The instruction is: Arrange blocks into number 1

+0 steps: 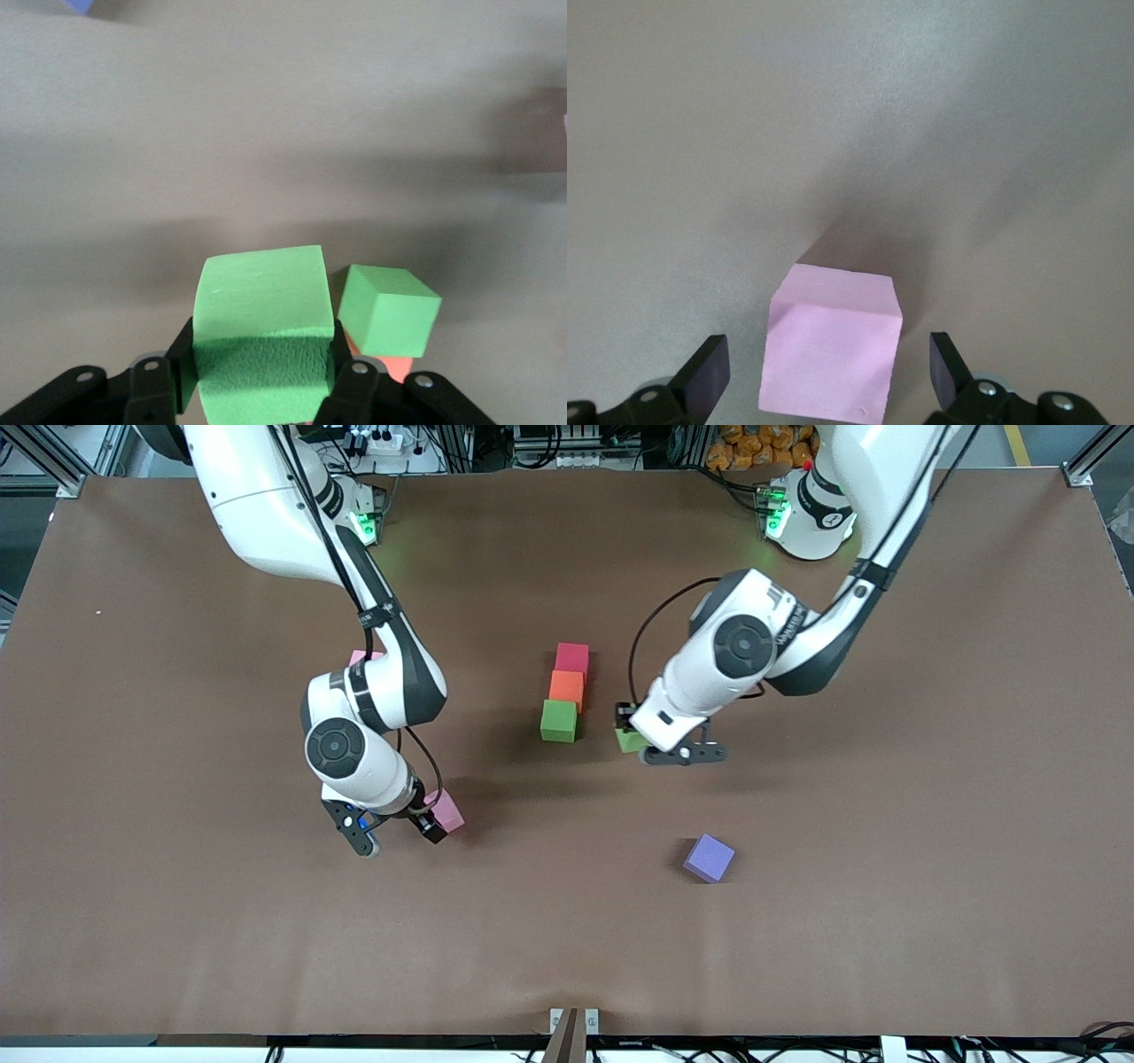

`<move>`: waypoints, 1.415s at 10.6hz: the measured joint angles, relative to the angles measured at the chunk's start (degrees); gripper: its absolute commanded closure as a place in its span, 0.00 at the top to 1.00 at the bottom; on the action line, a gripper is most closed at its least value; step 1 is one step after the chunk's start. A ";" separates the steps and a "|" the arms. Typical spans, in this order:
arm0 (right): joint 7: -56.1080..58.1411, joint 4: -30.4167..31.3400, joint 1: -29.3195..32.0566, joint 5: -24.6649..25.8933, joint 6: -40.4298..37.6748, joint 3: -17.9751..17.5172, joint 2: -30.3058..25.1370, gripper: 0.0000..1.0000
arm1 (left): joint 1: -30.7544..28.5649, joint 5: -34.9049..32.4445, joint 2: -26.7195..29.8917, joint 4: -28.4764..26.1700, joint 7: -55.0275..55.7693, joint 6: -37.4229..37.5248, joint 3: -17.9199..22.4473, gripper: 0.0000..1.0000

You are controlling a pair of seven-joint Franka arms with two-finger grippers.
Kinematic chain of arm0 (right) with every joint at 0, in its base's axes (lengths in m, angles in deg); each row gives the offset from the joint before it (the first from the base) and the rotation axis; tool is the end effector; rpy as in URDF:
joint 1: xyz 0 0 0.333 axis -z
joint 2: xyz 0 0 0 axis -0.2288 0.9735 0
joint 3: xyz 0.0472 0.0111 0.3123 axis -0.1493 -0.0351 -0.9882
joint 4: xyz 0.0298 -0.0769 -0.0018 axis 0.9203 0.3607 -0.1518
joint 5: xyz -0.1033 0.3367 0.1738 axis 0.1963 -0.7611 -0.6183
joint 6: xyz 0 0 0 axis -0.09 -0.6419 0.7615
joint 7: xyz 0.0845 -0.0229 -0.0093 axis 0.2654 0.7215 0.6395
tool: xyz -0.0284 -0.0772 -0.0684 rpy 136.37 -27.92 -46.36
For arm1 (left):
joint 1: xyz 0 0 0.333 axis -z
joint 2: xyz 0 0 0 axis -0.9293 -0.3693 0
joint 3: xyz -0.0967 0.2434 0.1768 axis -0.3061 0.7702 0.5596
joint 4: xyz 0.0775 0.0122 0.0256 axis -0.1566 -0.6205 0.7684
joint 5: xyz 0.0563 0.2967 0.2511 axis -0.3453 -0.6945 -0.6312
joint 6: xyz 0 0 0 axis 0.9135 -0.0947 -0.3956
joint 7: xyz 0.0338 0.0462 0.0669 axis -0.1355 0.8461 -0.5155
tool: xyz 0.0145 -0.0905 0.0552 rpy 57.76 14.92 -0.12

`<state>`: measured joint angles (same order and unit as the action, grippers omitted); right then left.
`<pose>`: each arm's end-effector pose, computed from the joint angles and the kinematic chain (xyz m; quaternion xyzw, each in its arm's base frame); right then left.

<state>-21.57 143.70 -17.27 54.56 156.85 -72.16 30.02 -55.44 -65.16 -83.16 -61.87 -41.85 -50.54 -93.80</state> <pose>0.6457 0.2665 0.2420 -0.9045 0.4263 0.0050 0.0144 0.5335 -0.3922 0.3291 0.9928 0.0300 -0.0495 0.1052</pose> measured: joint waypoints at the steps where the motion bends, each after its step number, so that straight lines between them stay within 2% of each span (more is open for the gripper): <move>1: -0.02 -0.34 0.00 -0.03 0.04 0.03 0.47 1.00 | 3.82 0.00 -1.86 2.80 -0.27 0.00 3.05 0.00; 3: -0.03 -0.56 0.01 -0.14 0.84 0.13 1.03 1.00 | 11.91 0.50 -7.76 9.04 -0.33 0.00 8.25 0.00; 5: -0.03 -0.59 -0.01 -1.62 2.58 0.16 2.16 1.00 | 19.09 4.48 -13.48 14.81 -0.34 -0.08 13.73 0.00; 6: 0.00 -0.59 -0.05 -2.18 2.88 0.15 2.79 0.80 | 21.69 6.32 -15.55 17.27 -0.40 -0.07 16.21 0.00; 7: 0.20 -0.57 -0.15 -2.26 2.95 0.15 3.29 0.24 | 23.48 7.14 -17.40 19.32 -0.43 -0.05 17.93 0.00; 8: 0.67 -0.51 -0.29 -2.26 2.95 0.15 3.78 0.00 | 24.23 7.21 -18.69 20.64 -0.43 -0.05 18.55 0.00; 13: 5.30 -0.32 -1.17 -2.26 2.69 0.17 3.81 0.00 | 25.27 7.22 -19.80 21.59 -1.36 0.08 18.90 0.00; 15: 8.85 2.01 -2.11 -2.26 2.44 0.16 2.31 0.00 | 26.99 7.22 -19.98 21.65 -2.14 0.08 19.67 0.00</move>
<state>-12.72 145.70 -19.38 52.30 159.29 -72.00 32.33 -28.45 -57.94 -103.14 -40.22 -43.99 -50.46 -74.13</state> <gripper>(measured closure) 0.348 0.467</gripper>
